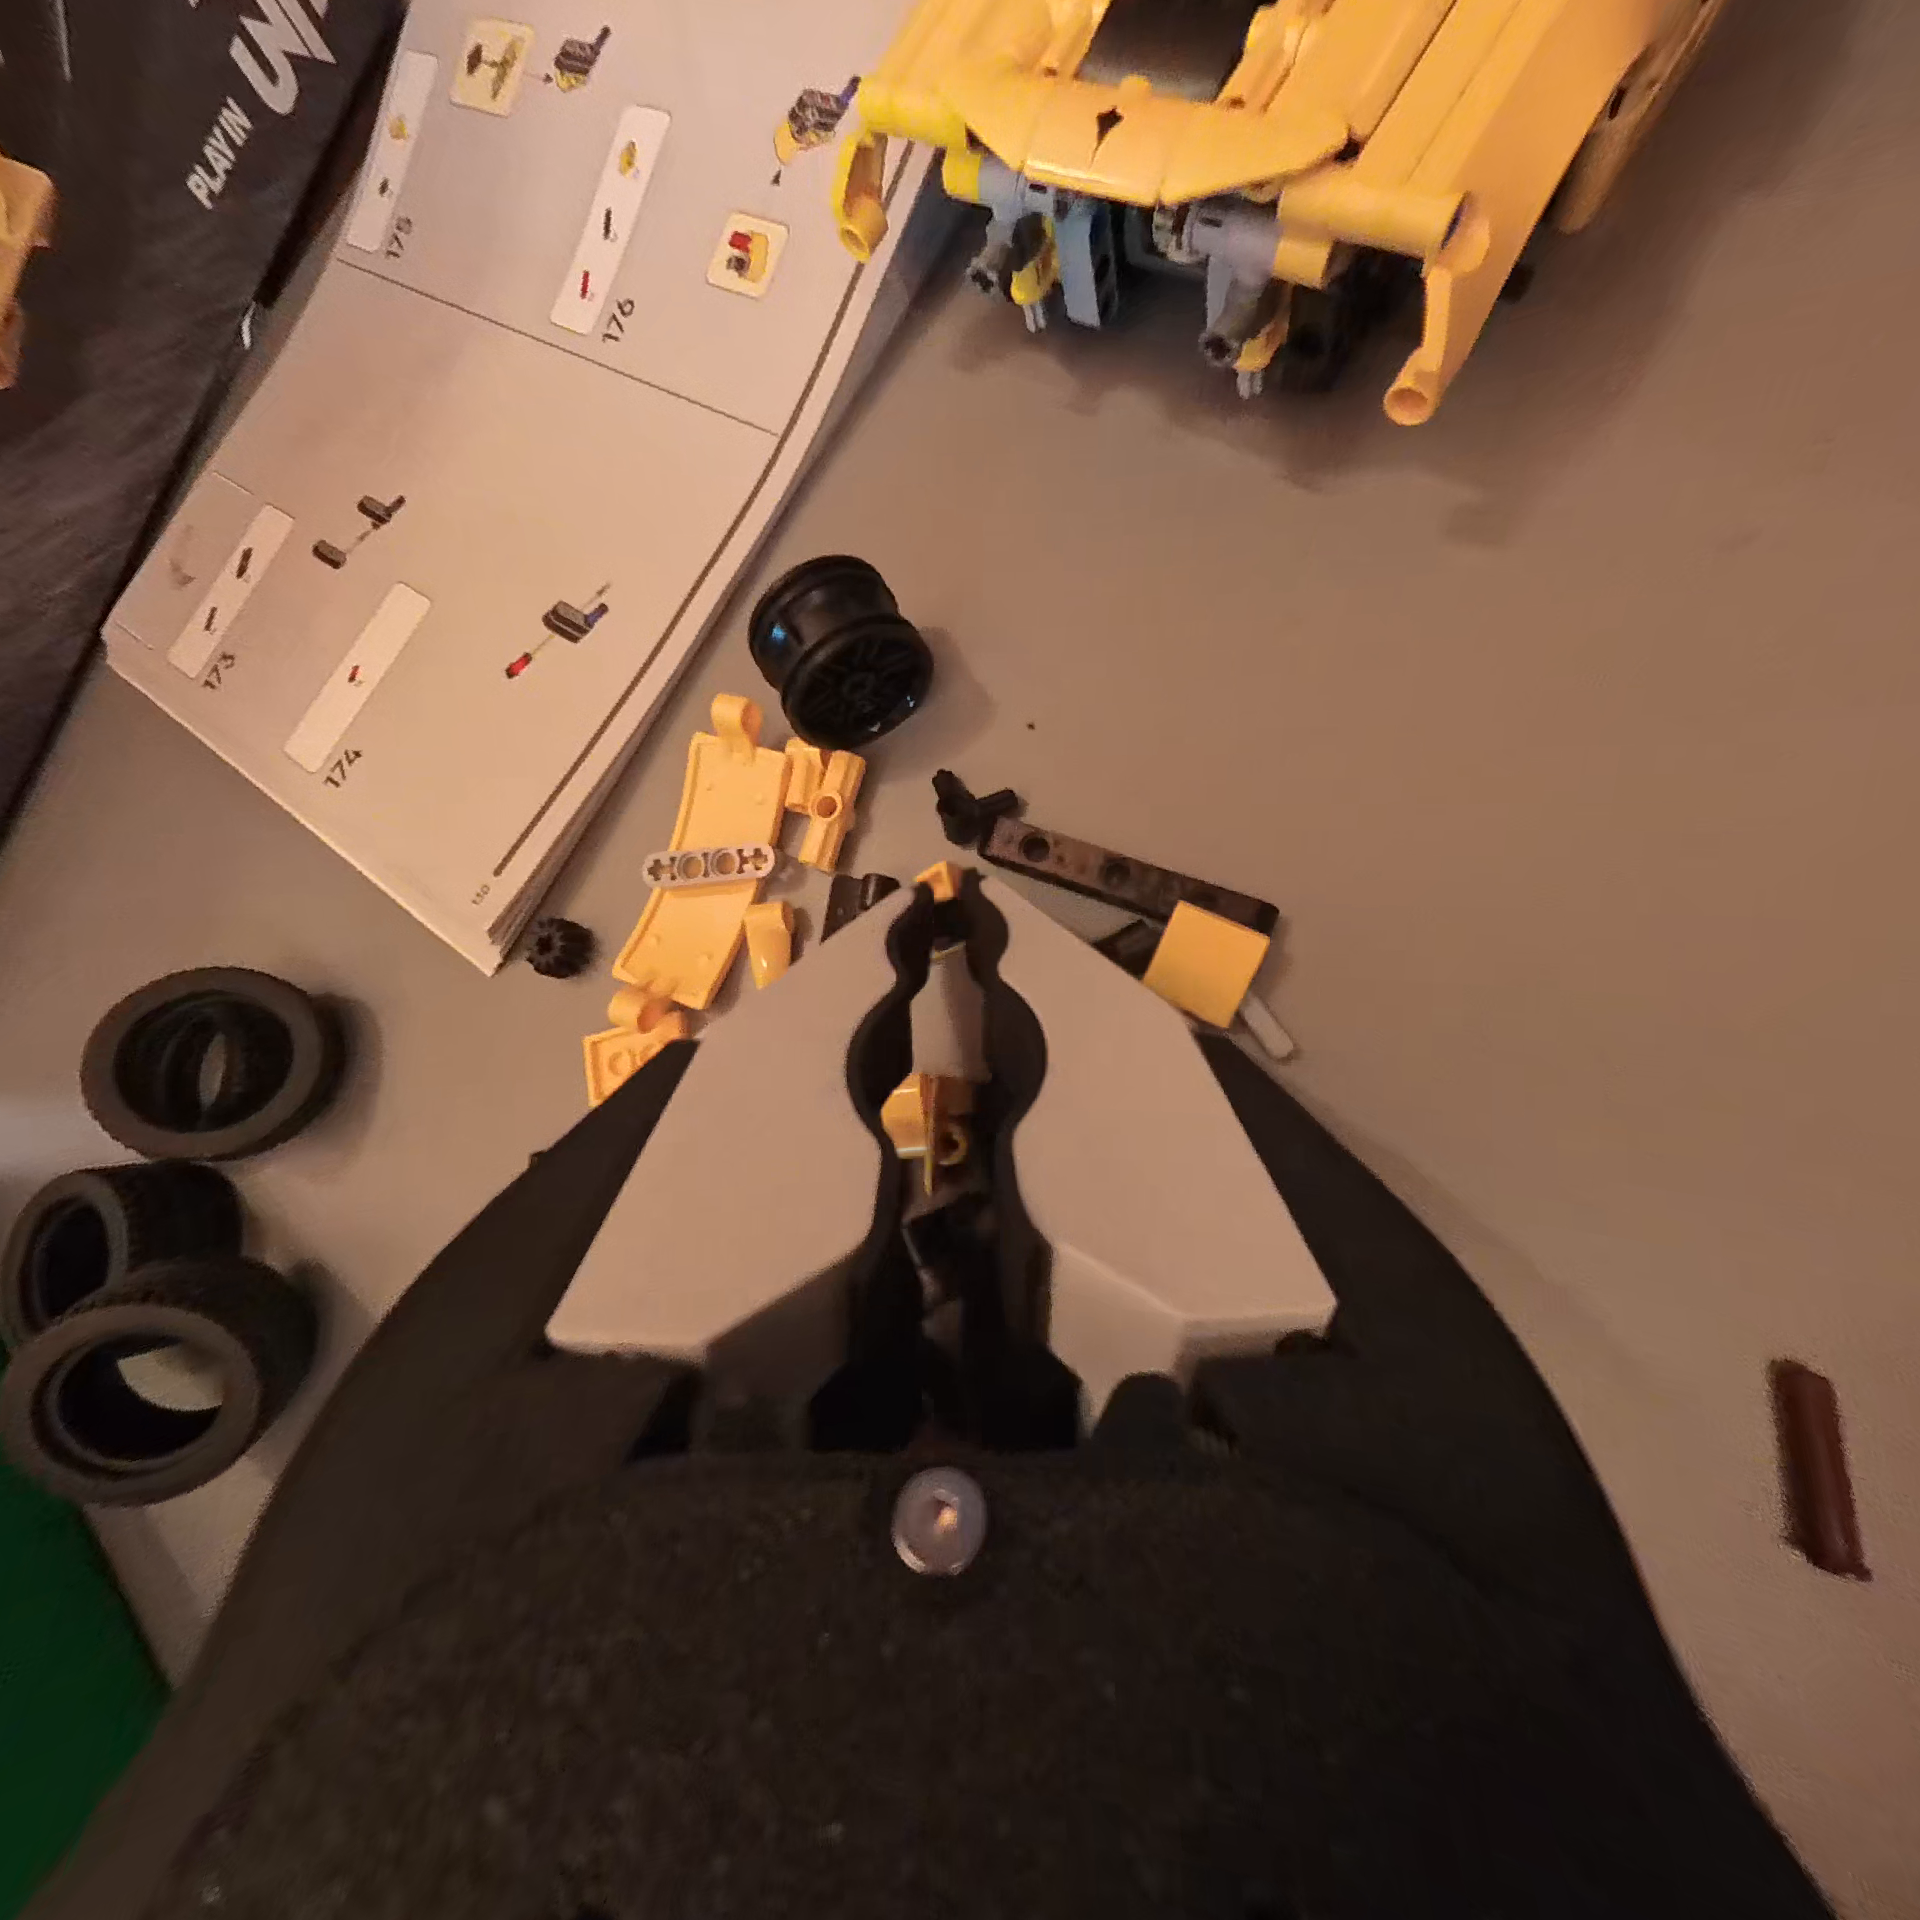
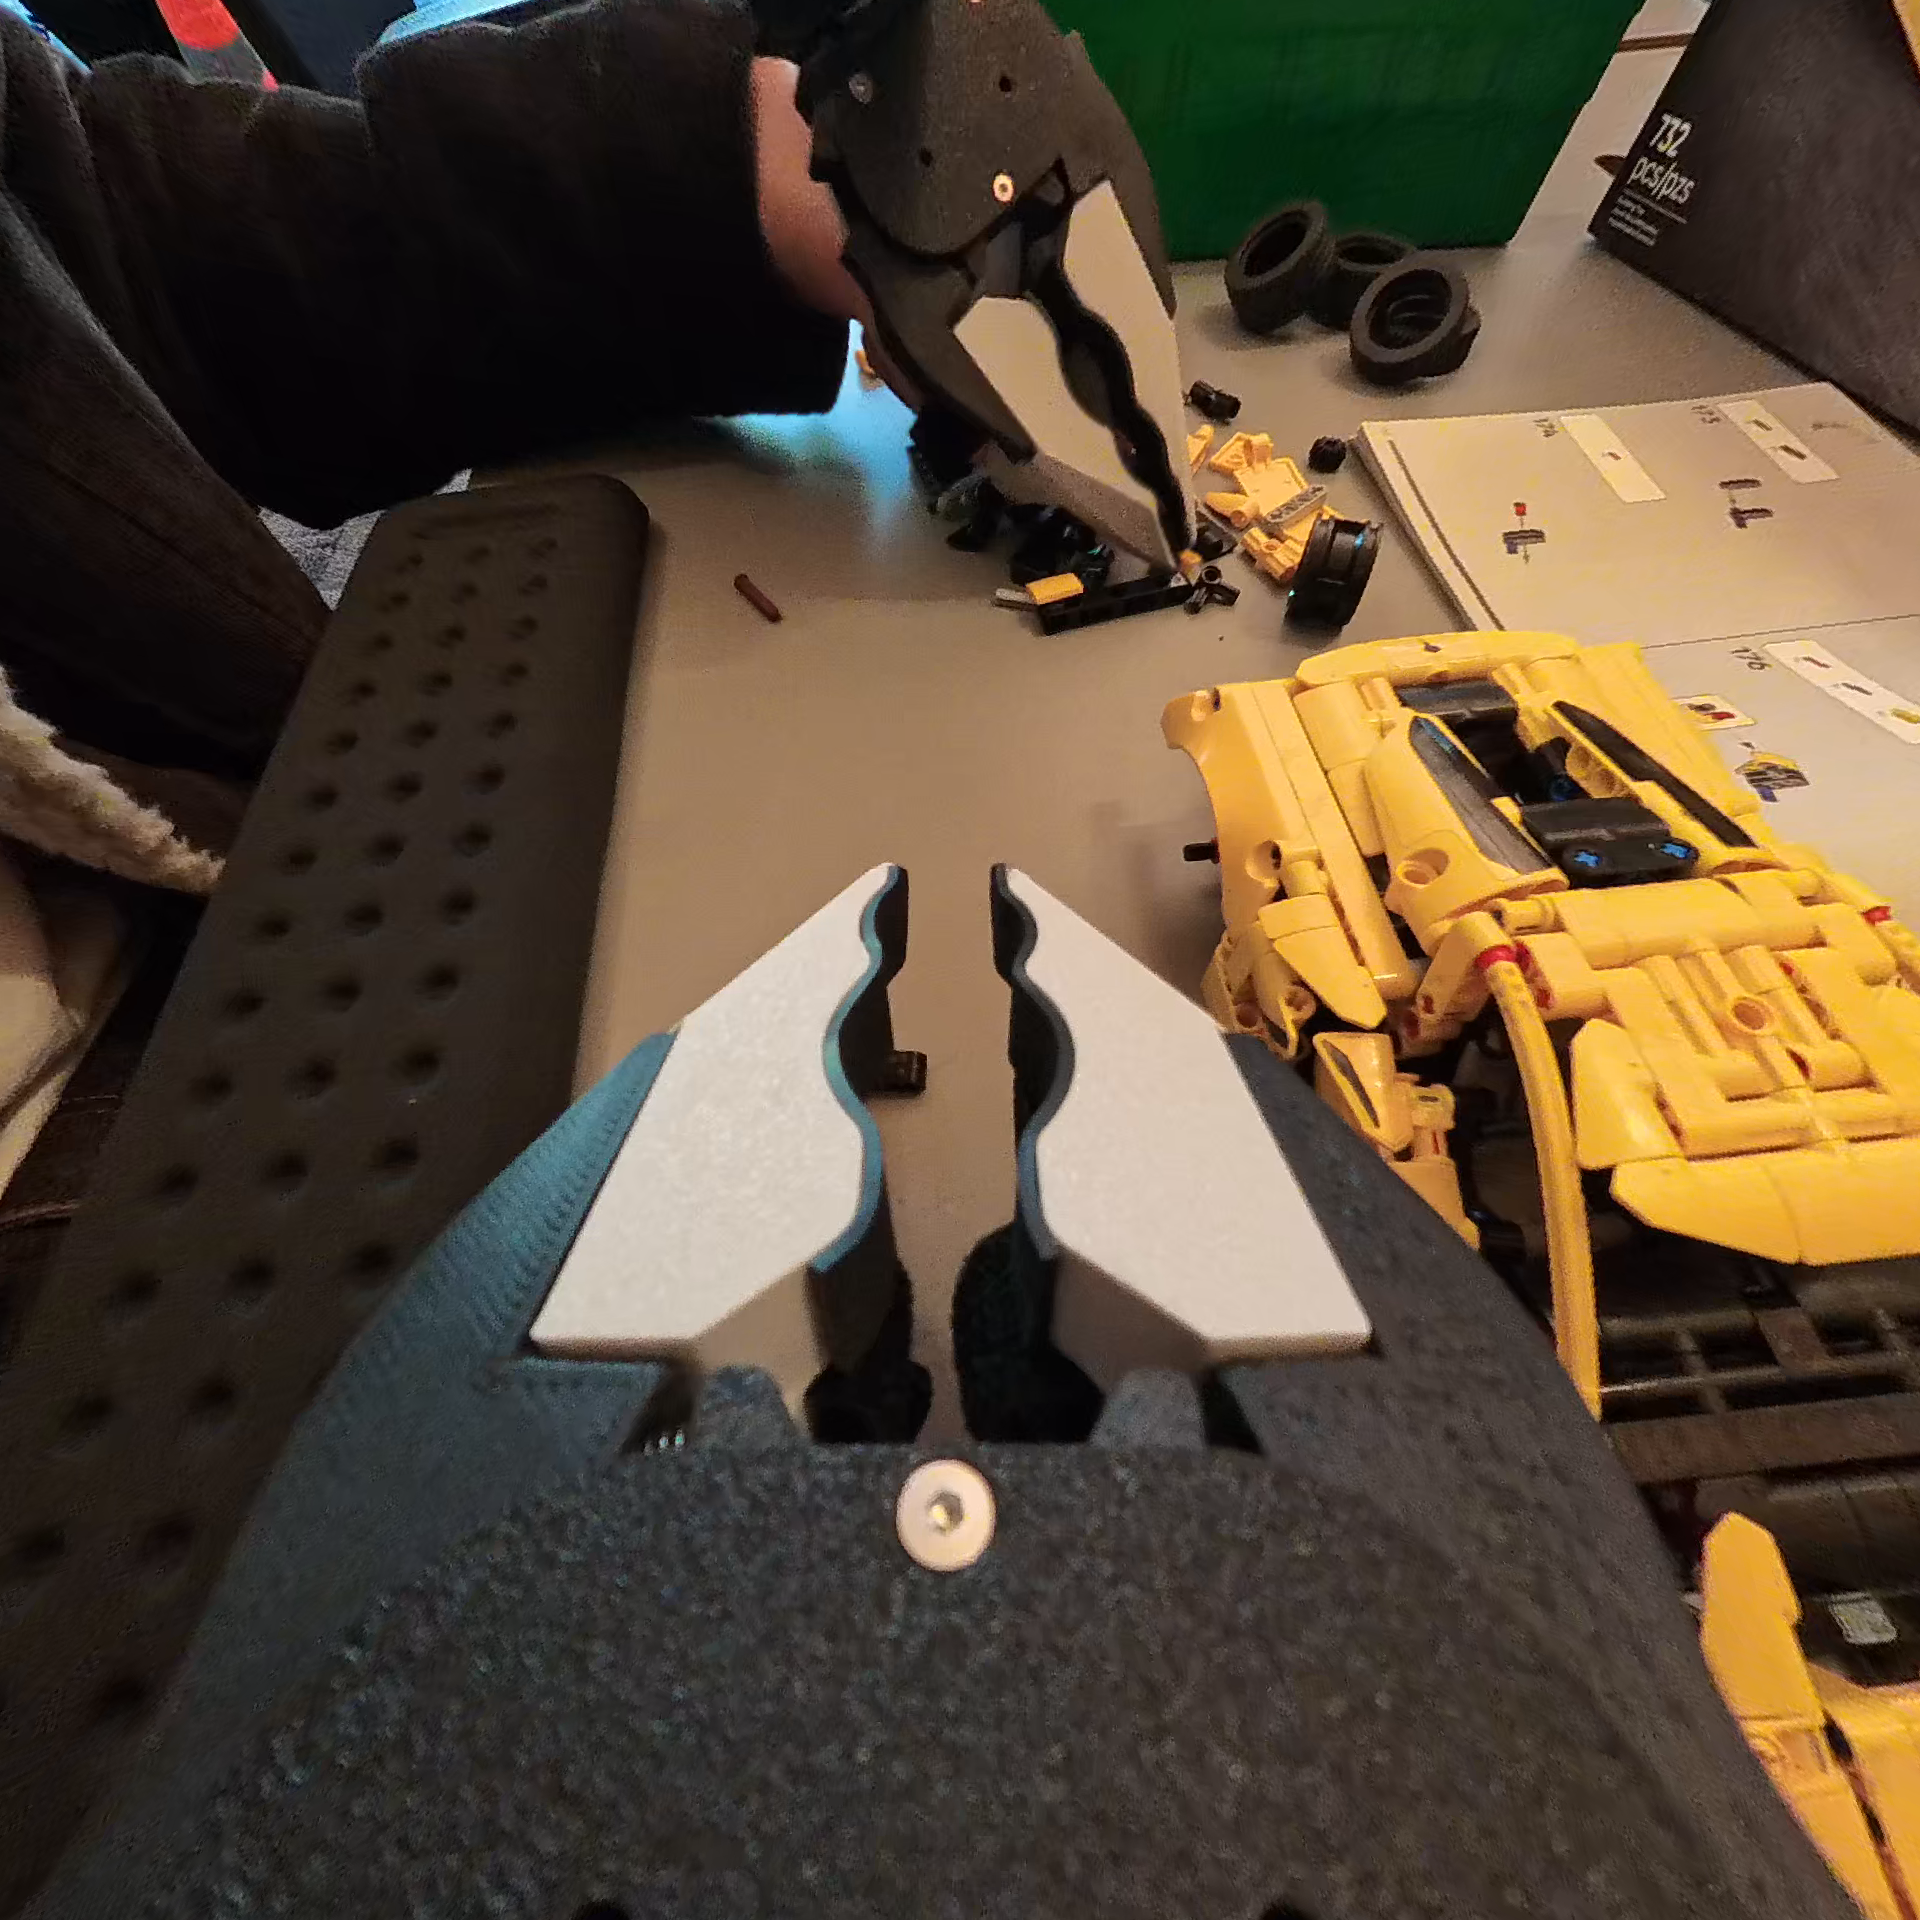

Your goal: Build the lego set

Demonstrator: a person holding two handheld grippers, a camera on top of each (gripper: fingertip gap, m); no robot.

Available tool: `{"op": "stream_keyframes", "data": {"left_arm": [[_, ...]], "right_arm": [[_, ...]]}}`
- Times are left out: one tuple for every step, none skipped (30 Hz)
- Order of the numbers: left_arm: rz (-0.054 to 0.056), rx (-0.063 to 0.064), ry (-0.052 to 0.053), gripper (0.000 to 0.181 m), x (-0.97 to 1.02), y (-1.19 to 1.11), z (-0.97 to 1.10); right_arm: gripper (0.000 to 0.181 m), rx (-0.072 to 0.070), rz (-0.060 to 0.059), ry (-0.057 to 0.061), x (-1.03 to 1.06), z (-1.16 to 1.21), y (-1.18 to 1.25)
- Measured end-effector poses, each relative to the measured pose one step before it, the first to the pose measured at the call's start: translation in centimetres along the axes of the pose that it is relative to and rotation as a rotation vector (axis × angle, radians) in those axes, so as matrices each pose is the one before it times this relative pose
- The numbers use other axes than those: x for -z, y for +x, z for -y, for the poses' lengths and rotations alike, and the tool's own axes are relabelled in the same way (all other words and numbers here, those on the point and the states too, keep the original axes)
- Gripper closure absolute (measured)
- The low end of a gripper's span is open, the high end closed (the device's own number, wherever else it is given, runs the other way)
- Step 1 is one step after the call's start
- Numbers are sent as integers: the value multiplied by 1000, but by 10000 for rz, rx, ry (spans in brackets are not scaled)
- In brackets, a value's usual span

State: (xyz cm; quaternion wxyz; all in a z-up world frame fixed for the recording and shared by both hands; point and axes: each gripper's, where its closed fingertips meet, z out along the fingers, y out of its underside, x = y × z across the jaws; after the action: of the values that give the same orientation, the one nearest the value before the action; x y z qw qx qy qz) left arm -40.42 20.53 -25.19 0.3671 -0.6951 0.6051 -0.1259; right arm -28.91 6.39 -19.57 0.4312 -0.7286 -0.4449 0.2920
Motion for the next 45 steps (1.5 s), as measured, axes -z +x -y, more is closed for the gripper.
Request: {"op": "stream_keyframes", "data": {"left_arm": [[55, -44, -6, 178, 5, -151, 20], [208, -48, 51, 179, 131, -314, 176], [301, -57, 228, 181, 324, -346, 500], [170, -64, 395, 181, 550, 11, 902], [-23, -22, 536, 181, 709, 515, 1350], [-124, 0, 588, 181, 729, 835, 1595], [65, -98, 391, 181, 641, 594, 1290], [367, -150, 143, 181, 559, -36, 779], [412, -44, -8, 181, 455, -359, 274], [198, 121, -175, 181, 283, -346, -292], [72, 244, -256, 181, 92, -389, -709], [23, 285, -218, 181, -59, -454, -876], [-261, 230, -258, 181, -194, -51, -1001], [-450, 109, -333, 181, -312, 278, -1048], [-136, -9, -218, 177, -398, -157, -795], [-26, -37, -197, 172, -449, -301, -649], [-229, 11, -268, 167, -493, 6, -633], [-163, 105, -263, 162, -508, -92, -491], [-123, 148, -182, 160, -470, -89, -290], [-189, 106, -107, 159, -391, 142, -121], [-123, 31, -38, 159, -310, 200, 2], [17, -19, -16, 159, -270, 73, 36], [101, 3, -40, 160, -280, -62, -6], [147, 101, 33, 162, -202, -213, 92], [95, 113, -5, 168, -189, -211, 24], [29, 1, 23, 168, -105, -88, 50], [21, -148, -6, 169, -18, 11, 31], [64, -288, -38, 169, 41, 44, 5], [94, -348, -32, 169, 87, 70, 17], [98, -346, 63, 169, 200, 121, 201], [127, -311, 205, 170, 402, 155, 593], [27, -310, 326, 170, 637, 423, 1040], [-103, -352, 483, 170, 796, 796, 1568], [-145, -437, 643, 170, 845, 1056, 2052], [-251, -551, 709, 170, 727, 1356, 2335], [-282, -605, 670, 170, 488, 1477, 2390], [-275, -586, 538, 170, 202, 1389, 2203], [-248, -501, 389, 170, -32, 1185, 1895], [-222, -394, 269, 170, -179, 928, 1516], [-189, -285, 170, 170, -255, 688, 1156], [-201, -227, 94, 170, -294, 573, 814], [-183, -205, 50, 170, -284, 484, 575], [-62, -185, 72, 170, -250, 262, 462], [-33, -160, 74, 170, -195, 175, 382], [-69, -100, -3, 170, -167, 170, 186]], "right_arm": [[167, -4, 1, 15, 7, 34, -1], [167, -23, 3, 48, 21, 74, -1], [167, -78, 23, 114, 56, 186, 8], [167, -170, 60, 244, 92, 429, -16], [166, -257, 75, 352, 118, 612, 5], [163, -264, 19, 342, 103, 629, 117], [161, -195, -51, 185, 84, 376, 208], [159, -39, -93, -31, 41, 0, 222], [157, 73, -161, -170, 6, -270, 257], [157, 134, -109, -170, -2, -325, 103], [158, 97, -52, -78, -9, -165, -10], [159, 31, 3, 0, -9, 3, -91], [159, -10, 39, 8, -20, 67, -108], [160, -19, 47, 0, -26, 52, -107], [160, -12, 32, -16, -30, -8, -76], [160, 6, 10, -34, -17, -66, -34], [161, 19, -5, -35, -20, -77, -4], [161, 14, -23, -36, -11, -78, 45], [161, 9, -21, -35, -7, -77, 52], [161, 4, -23, -26, 7, -71, 75], [162, -3, -26, -22, 17, -81, 85], [162, -15, -24, -27, 11, -91, 106], [163, -27, -13, -27, 15, -92, 94], [163, -43, 7, -9, 11, -48, 54], [163, -52, 29, 7, -4, -4, -3], [163, -43, 44, 9, -2, 27, -49], [163, -22, 50, 25, -5, 50, -96], [164, -12, 47, 37, -2, 70, -104], [164, -15, 36, 34, 25, 69, -69], [164, -26, 29, 47, 33, 85, -36], [164, -60, 11, 97, 73, 174, 16], [164, -153, 80, 181, 100, 306, -54], [164, -312, 183, 260, 125, 460, -150], [164, -498, 247, 314, 124, 576, -158], [164, -619, 369, 309, 74, 565, -261], [162, -643, 563, 225, 0, 390, -506], [159, -634, 526, 97, -86, 134, -429], [156, -592, 376, -33, -129, -154, -206], [154, -510, 406, -60, -139, -236, -301], [153, -455, 413, -34, -104, -187, -363], [154, -377, 320, 39, -28, -17, -257], [158, -279, 296, 108, 87, 121, -293], [163, -197, 284, 37, 107, 54, -307], [168, -126, 74, -101, 100, -160, -19], [168, -41, -31, -136, 52, -236, 135]]}}
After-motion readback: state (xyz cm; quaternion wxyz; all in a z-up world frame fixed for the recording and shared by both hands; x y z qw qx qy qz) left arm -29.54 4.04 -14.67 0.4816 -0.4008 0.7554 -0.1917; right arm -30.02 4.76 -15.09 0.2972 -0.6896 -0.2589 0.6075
